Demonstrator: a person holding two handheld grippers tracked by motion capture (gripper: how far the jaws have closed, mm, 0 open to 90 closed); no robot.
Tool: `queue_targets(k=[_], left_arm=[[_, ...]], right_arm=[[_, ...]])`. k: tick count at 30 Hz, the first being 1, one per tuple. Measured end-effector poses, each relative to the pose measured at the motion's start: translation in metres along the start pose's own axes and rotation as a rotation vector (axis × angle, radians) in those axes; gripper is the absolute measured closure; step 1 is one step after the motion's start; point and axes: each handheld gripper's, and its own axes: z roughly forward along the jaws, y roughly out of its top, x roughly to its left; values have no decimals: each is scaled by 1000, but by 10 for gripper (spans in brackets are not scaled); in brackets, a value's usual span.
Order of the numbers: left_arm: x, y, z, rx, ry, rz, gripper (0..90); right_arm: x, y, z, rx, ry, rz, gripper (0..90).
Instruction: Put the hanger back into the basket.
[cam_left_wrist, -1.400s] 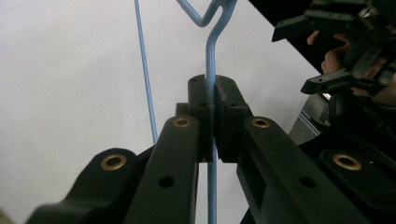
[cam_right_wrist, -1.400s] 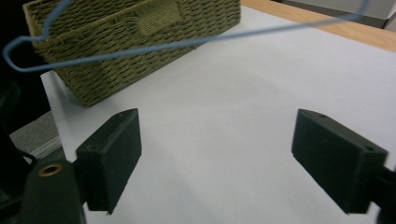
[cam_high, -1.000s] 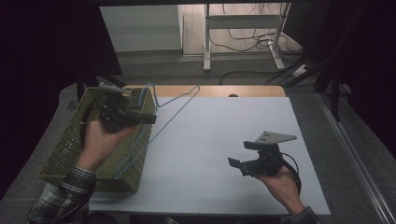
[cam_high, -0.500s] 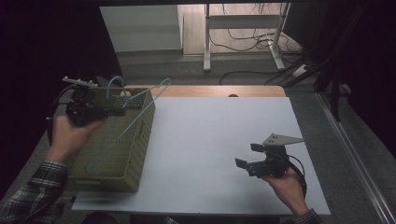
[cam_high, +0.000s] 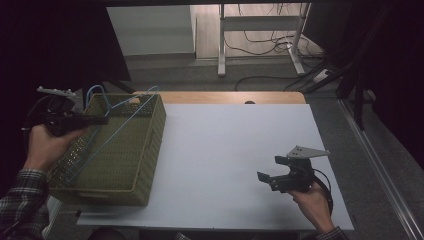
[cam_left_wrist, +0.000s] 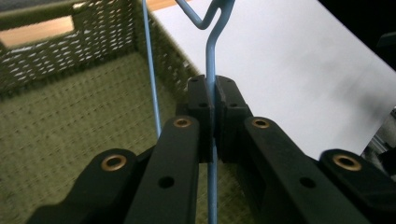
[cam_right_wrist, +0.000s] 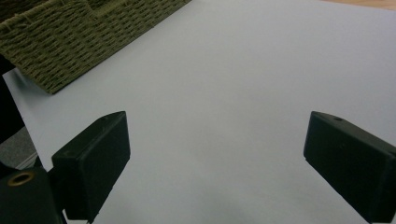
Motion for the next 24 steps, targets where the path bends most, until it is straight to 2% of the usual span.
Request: queue_targets(k=[1, 2, 5, 6, 7, 8, 9, 10, 13, 14, 15, 18, 21, 22, 24], left_arm=[[0, 0, 0, 0, 0, 0, 872], [8, -5, 0, -2, -2, 1, 872], [16, -11, 2, 4, 4, -1, 872], [23, -16, 6, 8, 7, -4, 872], [23, -16, 6, 8, 7, -4, 872], [30, -22, 10, 8, 3, -11, 871], [30, -22, 10, 8, 3, -11, 872], [36, -28, 16, 13, -3, -22, 871], [40, -33, 23, 20, 0, -26, 871], [45, -39, 30, 23, 2, -43, 871], [45, -39, 30, 23, 2, -43, 871], [52, -49, 44, 41, 7, -66, 871], [55, -53, 48, 47, 11, -88, 870], [58, -57, 53, 65, 30, -107, 870], [61, -60, 55, 75, 37, -121, 869]], right_arm=[[0, 0, 0, 0, 0, 0, 66], [0, -1, 1, 4, -1, 3, 66], [-1, -1, 2, 8, -3, 3, 66], [-1, -2, 3, 11, -6, 4, 67], [-1, -2, 3, 13, -6, 4, 67], [-1, -2, 4, 15, -9, 3, 67], [-1, -2, 4, 15, -9, 3, 67], [-1, -2, 4, 16, -10, 3, 67], [-1, -3, 5, 17, -11, 5, 67], [-1, -3, 6, 22, -11, 7, 66], [-1, -3, 6, 23, -11, 7, 67], [-1, -5, 7, 31, -11, 7, 67], [-2, -5, 8, 35, -9, 10, 67], [-2, -5, 9, 38, -9, 8, 67], [-2, -6, 9, 41, -7, 9, 67]])
